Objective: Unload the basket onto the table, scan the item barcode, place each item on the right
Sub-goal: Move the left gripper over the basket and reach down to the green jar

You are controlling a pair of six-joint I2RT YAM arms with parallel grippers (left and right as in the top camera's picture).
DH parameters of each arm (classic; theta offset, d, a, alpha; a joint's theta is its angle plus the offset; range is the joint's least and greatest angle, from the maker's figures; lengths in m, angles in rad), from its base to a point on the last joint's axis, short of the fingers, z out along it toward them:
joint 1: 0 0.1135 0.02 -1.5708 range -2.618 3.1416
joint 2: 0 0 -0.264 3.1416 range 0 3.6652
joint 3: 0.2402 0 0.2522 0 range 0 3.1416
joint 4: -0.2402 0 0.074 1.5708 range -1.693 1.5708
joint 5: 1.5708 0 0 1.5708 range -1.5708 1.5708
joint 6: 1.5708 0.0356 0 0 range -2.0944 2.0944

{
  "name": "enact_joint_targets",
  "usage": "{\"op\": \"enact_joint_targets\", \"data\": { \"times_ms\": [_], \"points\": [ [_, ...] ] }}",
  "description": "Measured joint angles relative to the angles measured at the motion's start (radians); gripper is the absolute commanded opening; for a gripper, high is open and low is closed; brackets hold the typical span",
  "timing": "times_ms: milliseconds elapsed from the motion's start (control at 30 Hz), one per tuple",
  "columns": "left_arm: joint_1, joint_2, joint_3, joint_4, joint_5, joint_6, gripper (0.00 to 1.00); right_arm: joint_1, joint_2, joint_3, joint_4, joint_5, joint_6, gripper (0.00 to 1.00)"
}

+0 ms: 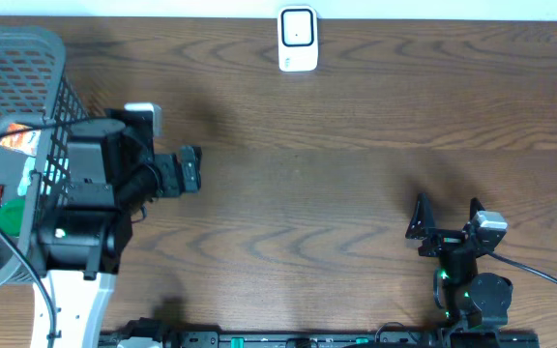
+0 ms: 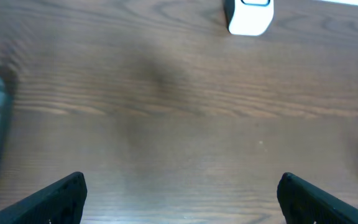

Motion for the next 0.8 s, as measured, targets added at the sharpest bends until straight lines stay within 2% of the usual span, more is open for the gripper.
{"op": "enact_joint_targets", "data": {
  "times_ms": [133, 467, 800],
  "points": [
    [0.000, 0.031, 0.083, -0.040, -0.068, 0.000, 0.98, 0.000, 0.000, 0.000, 0.000, 0.000, 0.000, 0.99],
    [0.034, 0.029, 0.098, -0.048, -0.174, -0.003, 0.98, 0.000, 0.000, 0.000, 0.000, 0.000, 0.000, 0.99],
    [0.314, 0.030, 0.126, -0.058, -0.135, -0.040, 0.98, 0.000, 0.000, 0.000, 0.000, 0.000, 0.000, 0.99]
  ]
}}
